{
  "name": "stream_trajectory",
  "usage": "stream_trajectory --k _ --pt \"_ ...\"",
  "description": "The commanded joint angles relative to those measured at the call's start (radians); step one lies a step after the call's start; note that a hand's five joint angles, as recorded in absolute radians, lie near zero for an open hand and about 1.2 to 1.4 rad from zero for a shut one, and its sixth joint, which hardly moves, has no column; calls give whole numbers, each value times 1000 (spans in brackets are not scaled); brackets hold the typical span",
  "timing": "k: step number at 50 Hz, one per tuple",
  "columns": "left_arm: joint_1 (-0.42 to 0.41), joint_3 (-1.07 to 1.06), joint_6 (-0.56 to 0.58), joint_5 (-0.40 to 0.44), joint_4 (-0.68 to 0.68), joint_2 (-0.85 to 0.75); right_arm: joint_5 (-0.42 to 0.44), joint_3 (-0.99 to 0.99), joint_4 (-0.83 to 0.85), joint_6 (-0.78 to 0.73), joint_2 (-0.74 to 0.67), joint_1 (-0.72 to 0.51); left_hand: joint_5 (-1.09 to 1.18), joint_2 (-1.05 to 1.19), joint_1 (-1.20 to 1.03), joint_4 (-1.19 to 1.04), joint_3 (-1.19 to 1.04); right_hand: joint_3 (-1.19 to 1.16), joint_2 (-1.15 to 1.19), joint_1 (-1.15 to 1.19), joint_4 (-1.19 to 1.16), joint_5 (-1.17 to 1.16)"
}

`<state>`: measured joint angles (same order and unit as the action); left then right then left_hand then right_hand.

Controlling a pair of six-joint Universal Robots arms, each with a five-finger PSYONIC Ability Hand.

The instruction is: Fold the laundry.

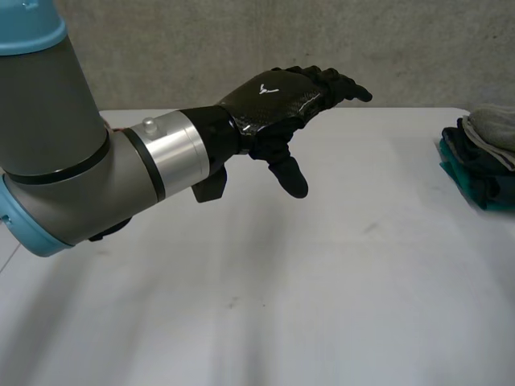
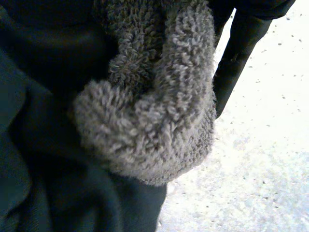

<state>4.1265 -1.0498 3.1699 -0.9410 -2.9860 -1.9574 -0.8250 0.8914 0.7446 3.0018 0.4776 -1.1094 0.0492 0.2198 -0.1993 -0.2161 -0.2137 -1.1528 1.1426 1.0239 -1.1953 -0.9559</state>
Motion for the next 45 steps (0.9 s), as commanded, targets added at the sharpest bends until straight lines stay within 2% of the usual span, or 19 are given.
stream_trajectory --k 1,2,3,9,12,16,17,19,20,22,24,26,28,30,32,34,36,39,45 --pt "-2 -6 1 1 -1 2 -20 98 -40 -6 110 -3 4 8 -29 -12 -14 681 -671 -552 724 659" --pt "-5 -6 -1 1 -1 2 -26 127 -82 -6 146 -4 4 8 -29 -12 -14 927 -917 -798 970 905" --pt "-6 -6 -2 1 -1 3 -29 136 -111 -6 168 -3 4 8 -29 -12 -14 978 -968 -849 1021 956" --pt "-15 -6 -7 1 -1 9 -75 156 -361 -23 289 8 4 8 -29 -12 -14 978 -968 -849 1021 956" --pt "-26 -6 -10 -1 -1 12 -146 149 -523 -73 338 22 4 8 -29 -12 -14 978 -968 -849 1021 956" --pt "-34 -7 -10 -2 -1 20 -343 86 -701 -194 375 82 2 5 -26 -9 -12 978 -968 -849 1021 956" --pt "-34 -7 -10 -2 -1 21 -449 49 -770 -268 389 91 -1 3 -23 -6 -9 978 -968 -849 1021 956" --pt "-34 -7 -10 -4 -1 31 -528 14 -810 -338 398 91 2 5 -26 -9 -12 978 -968 -849 1021 956" --pt "-34 -6 -10 -5 -1 34 -601 -14 -811 -383 412 91 4 8 -29 -12 -14 978 -968 -849 1021 956" --pt "-32 -1 -11 -13 -4 43 -643 -23 -777 -403 424 82 4 8 -29 -12 -14 978 -968 -849 1021 956" --pt "-28 1 -11 -31 -5 54 -632 -6 -702 -370 462 48 4 8 -29 -12 -14 978 -968 -849 1021 956" --pt "-18 4 -10 -93 -13 74 -612 29 -644 -325 512 14 4 8 -29 -12 -14 978 -968 -849 1021 956" --pt "-9 -1 -5 -148 -25 84 -562 134 -550 -256 622 -36 -1 3 -23 -6 -9 978 -968 -849 1021 956" --pt "21 -13 15 -244 -62 98 -508 220 -480 -227 697 -70 -13 -9 -11 5 3 978 -968 -849 1021 956" --pt "63 -19 36 -306 -97 103 -416 369 -354 -201 791 -136 -25 -21 0 17 15 978 -968 -849 1021 956" --pt "164 -45 90 -381 -142 98 -358 478 -270 -204 832 -188 -31 -27 6 23 21 978 -968 -849 1021 956" --pt "262 -82 164 -416 -186 83 -287 634 -141 -211 877 -266 -42 -38 18 35 32 978 -968 -849 1021 956" --pt "339 -98 254 -417 -226 23 -246 797 -49 -237 914 -360 -45 -42 21 38 35 978 -968 -849 1021 956" --pt "507 -41 504 -420 -301 -234 -244 992 -45 -329 920 -489 -45 -42 21 38 35 978 -968 -849 1021 956"
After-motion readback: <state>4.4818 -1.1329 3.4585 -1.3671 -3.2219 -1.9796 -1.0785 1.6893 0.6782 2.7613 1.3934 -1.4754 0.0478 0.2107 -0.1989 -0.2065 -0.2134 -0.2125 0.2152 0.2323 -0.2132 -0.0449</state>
